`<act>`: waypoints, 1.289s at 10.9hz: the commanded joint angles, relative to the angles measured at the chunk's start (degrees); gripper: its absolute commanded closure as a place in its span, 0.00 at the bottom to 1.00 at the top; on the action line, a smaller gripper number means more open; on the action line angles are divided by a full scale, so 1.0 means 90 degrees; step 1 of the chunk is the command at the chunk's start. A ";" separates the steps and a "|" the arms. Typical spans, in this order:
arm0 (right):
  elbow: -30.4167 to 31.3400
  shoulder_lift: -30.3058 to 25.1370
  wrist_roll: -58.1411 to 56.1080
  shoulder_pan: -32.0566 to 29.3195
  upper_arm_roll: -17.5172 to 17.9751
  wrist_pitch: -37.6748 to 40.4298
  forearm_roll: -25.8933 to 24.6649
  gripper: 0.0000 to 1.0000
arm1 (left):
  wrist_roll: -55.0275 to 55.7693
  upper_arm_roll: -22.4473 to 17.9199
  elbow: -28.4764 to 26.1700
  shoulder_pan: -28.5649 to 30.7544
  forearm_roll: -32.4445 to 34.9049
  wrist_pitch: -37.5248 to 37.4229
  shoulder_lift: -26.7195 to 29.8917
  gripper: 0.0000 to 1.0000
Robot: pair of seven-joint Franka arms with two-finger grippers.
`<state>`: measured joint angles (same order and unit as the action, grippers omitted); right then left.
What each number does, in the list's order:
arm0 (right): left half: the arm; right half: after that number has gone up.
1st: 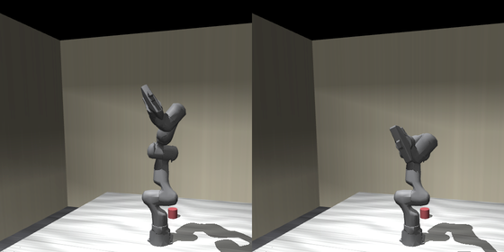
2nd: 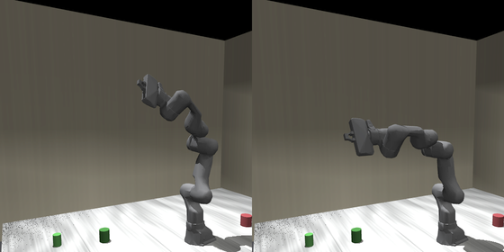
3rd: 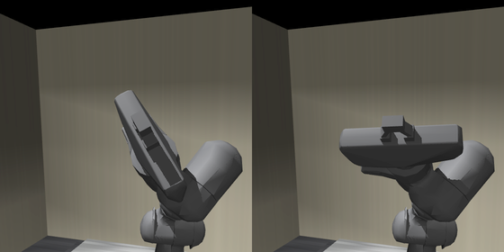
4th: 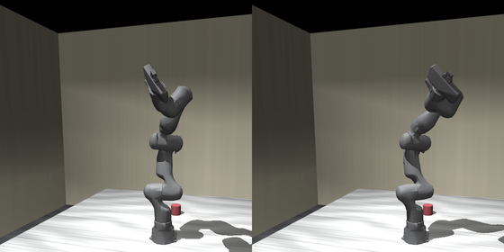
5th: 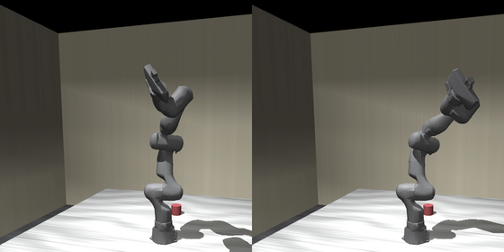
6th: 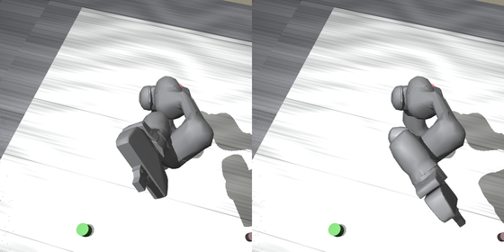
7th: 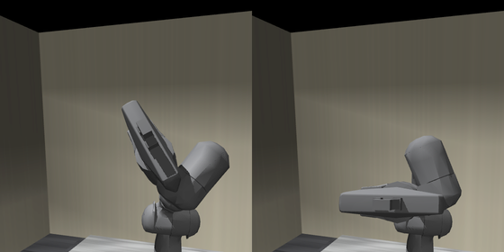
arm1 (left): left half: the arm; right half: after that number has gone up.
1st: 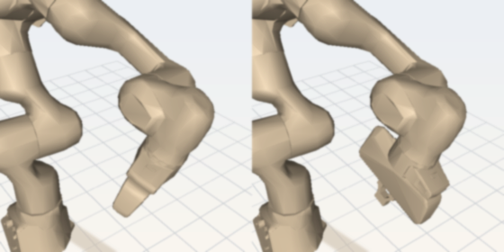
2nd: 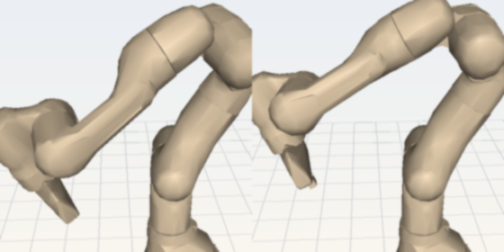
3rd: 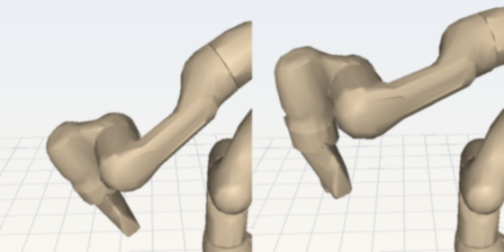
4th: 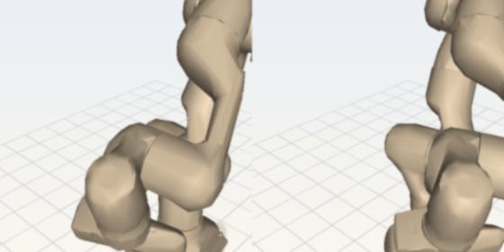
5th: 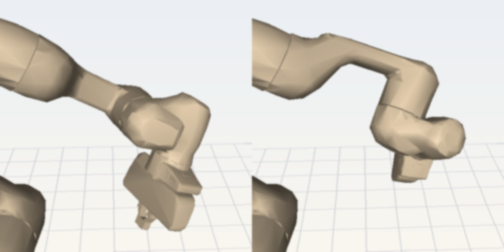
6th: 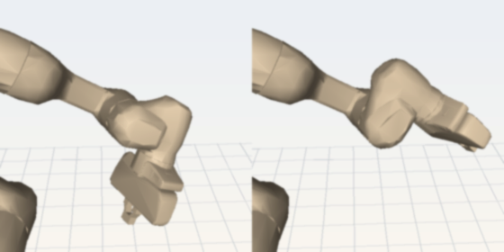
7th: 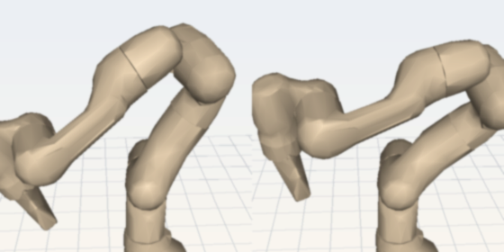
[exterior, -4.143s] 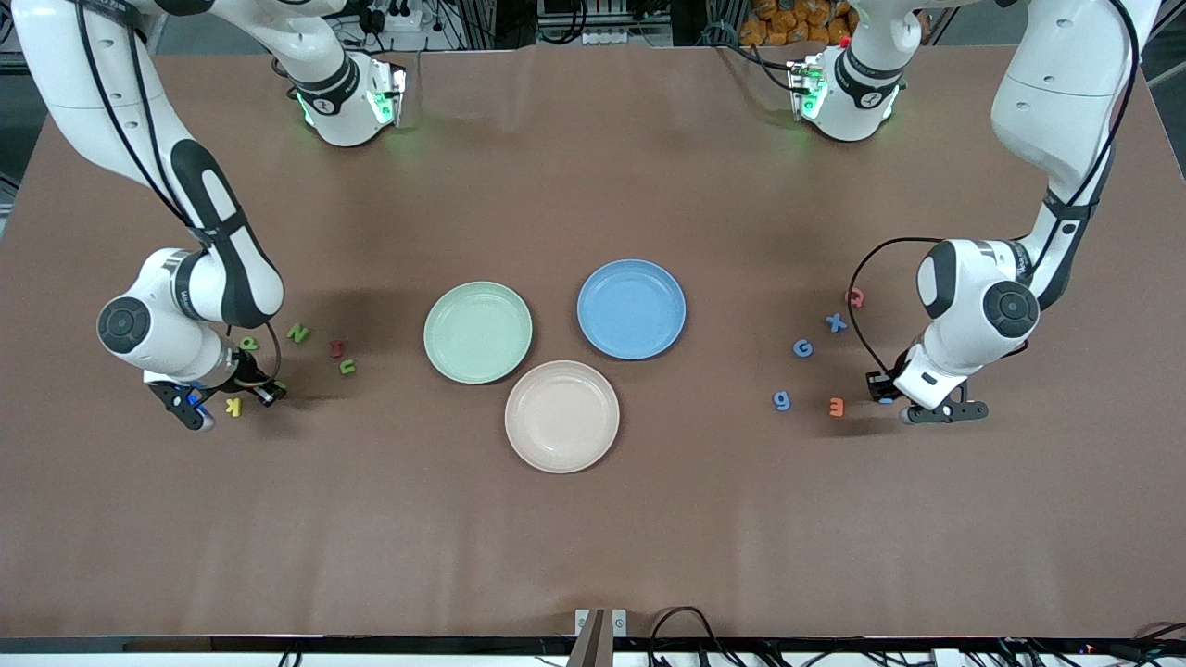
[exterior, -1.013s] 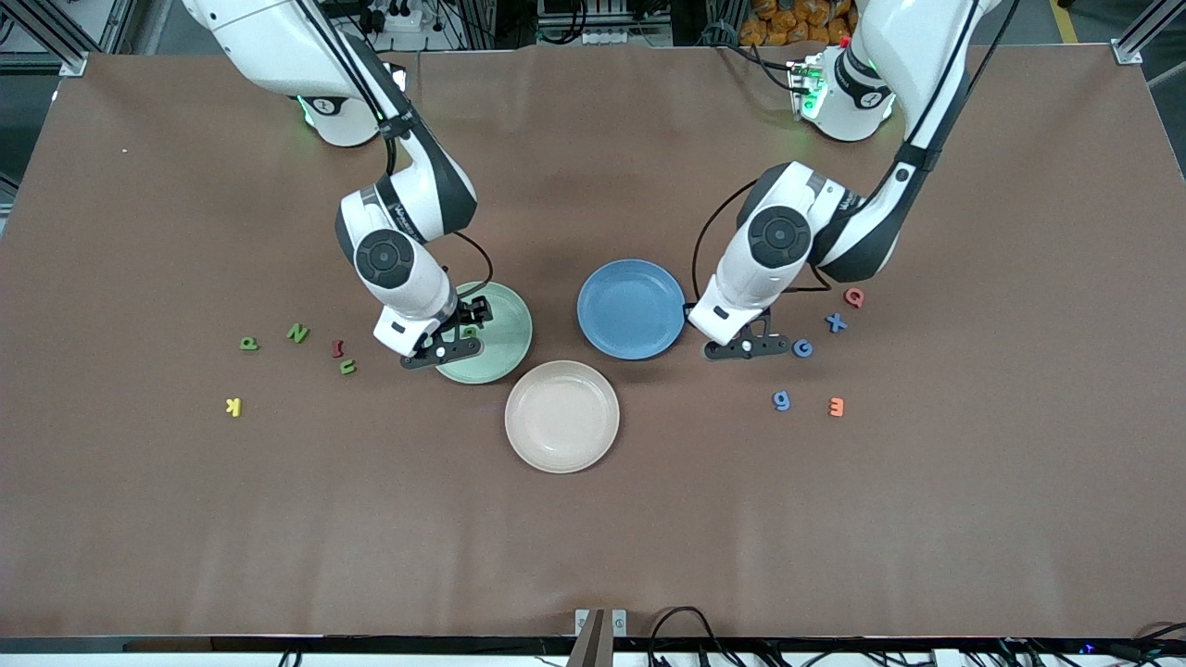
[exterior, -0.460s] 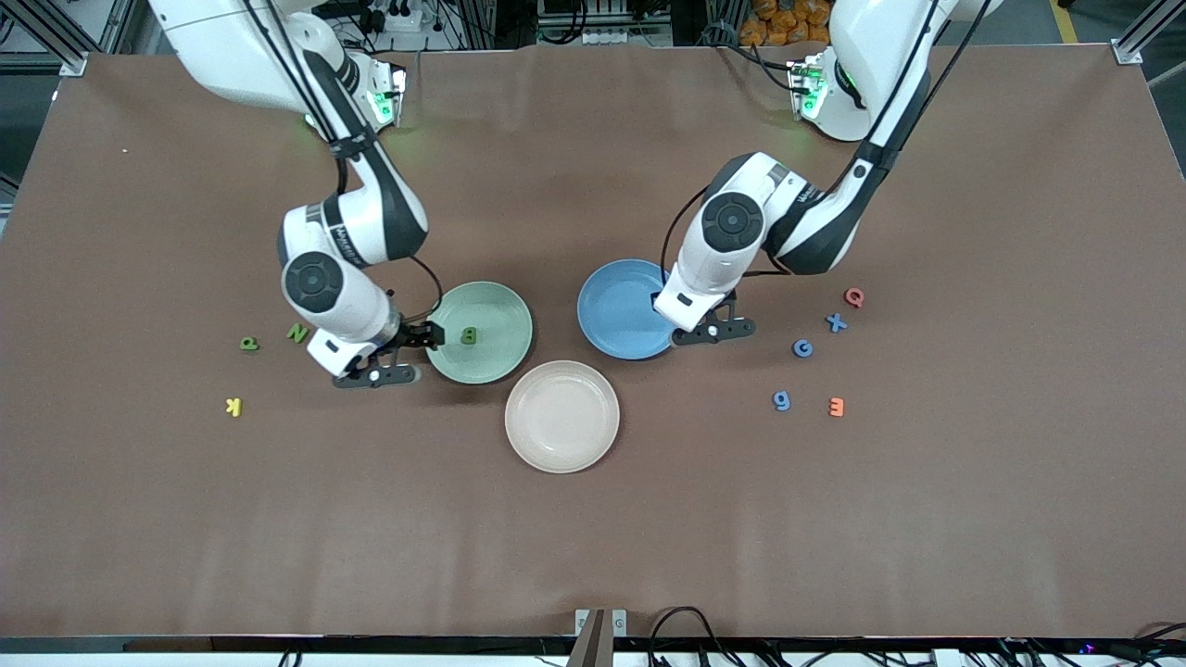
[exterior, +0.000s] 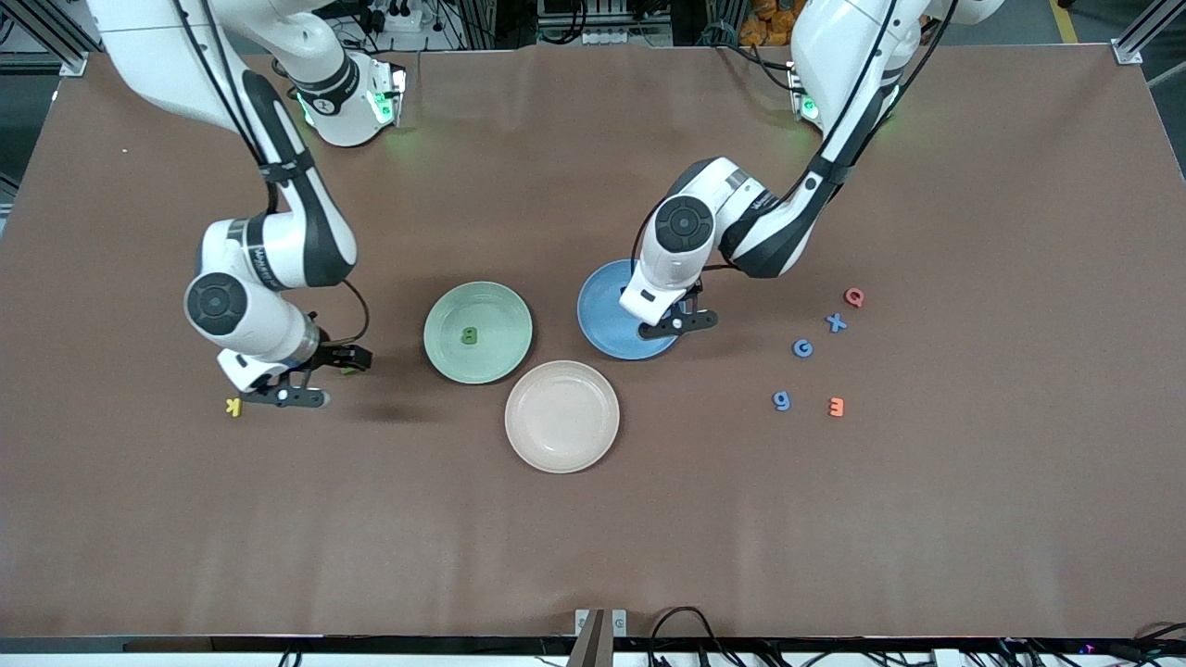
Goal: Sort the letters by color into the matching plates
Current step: 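Lower the blue 3 onto the blue plate while the right gripper withdraws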
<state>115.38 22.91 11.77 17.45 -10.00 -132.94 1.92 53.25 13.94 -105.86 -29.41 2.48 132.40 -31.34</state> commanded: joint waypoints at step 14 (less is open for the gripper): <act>0.1455 -0.0591 0.0626 -0.1832 0.0046 -0.1234 0.0871 0.00 | -0.0854 -0.0104 0.0649 0.0815 0.0838 -0.0121 -0.0034 0.00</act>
<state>121.39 21.57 17.08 1.95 -10.30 -139.95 9.09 51.88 12.61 -99.52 -25.73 8.69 132.38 -33.70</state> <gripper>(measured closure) 0.000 0.000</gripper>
